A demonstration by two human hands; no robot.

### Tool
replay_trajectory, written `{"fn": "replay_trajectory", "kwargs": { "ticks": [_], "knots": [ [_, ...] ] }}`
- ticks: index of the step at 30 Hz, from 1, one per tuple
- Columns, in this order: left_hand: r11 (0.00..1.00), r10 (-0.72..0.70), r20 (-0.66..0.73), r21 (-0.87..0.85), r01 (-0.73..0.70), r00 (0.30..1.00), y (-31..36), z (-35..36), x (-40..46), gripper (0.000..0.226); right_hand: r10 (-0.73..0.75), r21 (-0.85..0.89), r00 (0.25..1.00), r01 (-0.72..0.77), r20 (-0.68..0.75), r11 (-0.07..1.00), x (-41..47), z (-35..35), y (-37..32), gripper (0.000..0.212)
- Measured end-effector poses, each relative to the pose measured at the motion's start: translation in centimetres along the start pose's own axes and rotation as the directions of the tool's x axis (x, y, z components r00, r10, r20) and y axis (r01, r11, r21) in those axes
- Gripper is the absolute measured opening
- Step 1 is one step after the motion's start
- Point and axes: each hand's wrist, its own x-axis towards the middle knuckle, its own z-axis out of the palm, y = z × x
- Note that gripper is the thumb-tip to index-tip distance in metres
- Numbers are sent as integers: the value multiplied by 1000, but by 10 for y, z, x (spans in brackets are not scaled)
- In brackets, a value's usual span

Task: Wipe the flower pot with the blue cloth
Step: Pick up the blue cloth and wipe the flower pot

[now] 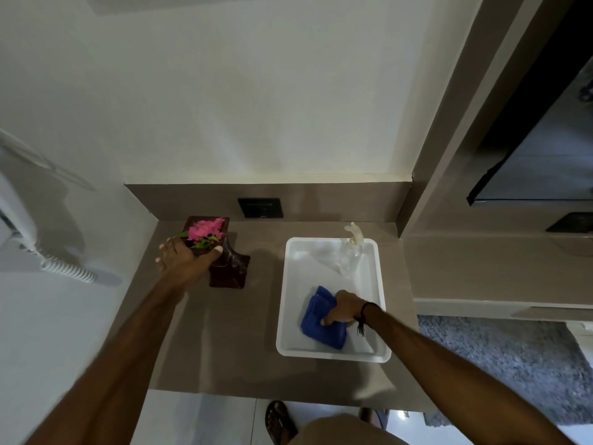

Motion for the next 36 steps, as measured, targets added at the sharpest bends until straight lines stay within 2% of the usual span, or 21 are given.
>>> {"fn": "replay_trajectory", "kwargs": {
  "ticks": [3, 5, 7, 9, 12, 14, 17, 21, 22, 26, 29, 32, 34, 36],
  "knots": [
    [1000, -21, 13, -20, 21, 1000, 2, -3, -2, 118, -63, 321, 994, 88, -90, 943, 0, -5, -16, 50],
    [998, -33, 15, -55, 33, 999, 5, -5, -4, 114, -99, 573, 975, 198, -201, 795, -2, -4, -37, 31],
    [992, -30, 23, -124, 33, 999, 8, -7, -5, 105, -85, 681, 946, 286, -314, 674, -3, -1, -70, 23],
    [986, -20, 41, -167, 27, 999, 11, -9, -6, 97, -75, 696, 927, 327, -367, 640, 1, 2, -106, 22],
    [984, -17, 52, -178, 26, 998, 15, -12, -9, 91, -79, 622, 900, 357, -428, 697, 7, 12, -151, 35],
    [988, -21, 44, -155, 28, 999, 18, -12, -9, 91, -119, 656, 908, 377, -402, 654, 12, 24, -174, 27],
    [994, -33, 26, -101, 35, 999, 22, -14, -12, 92, -146, 700, 901, 413, -409, 583, 20, 43, -200, 30],
    [993, -60, -9, -102, 59, 998, 28, -13, -20, 97, -109, 730, 882, 444, -459, 519, 25, 60, -210, 10],
    [993, -62, -16, -97, 60, 998, 30, -13, -21, 98, -100, 733, 884, 438, -458, 520, 27, 60, -210, 11],
    [994, -75, -19, -84, 74, 997, 32, -14, -18, 101, -60, 690, 887, 397, -458, 605, 35, 56, -216, 6],
    [997, -72, -8, -37, 72, 997, 31, -14, -19, 104, -65, 599, 901, 337, -429, 727, 45, 48, -219, 17],
    [997, -69, 1, -46, 69, 998, 30, -14, -18, 105, -91, 562, 930, 291, -357, 774, 51, 39, -218, 24],
    [996, -67, 0, -61, 67, 998, 29, -13, -17, 105, -85, 617, 945, 272, -316, 738, 50, 35, -218, 17],
    [994, -60, -4, -92, 60, 998, 27, -12, -17, 105, -69, 727, 955, 266, -289, 633, 43, 36, -220, 8]
  ]
}}
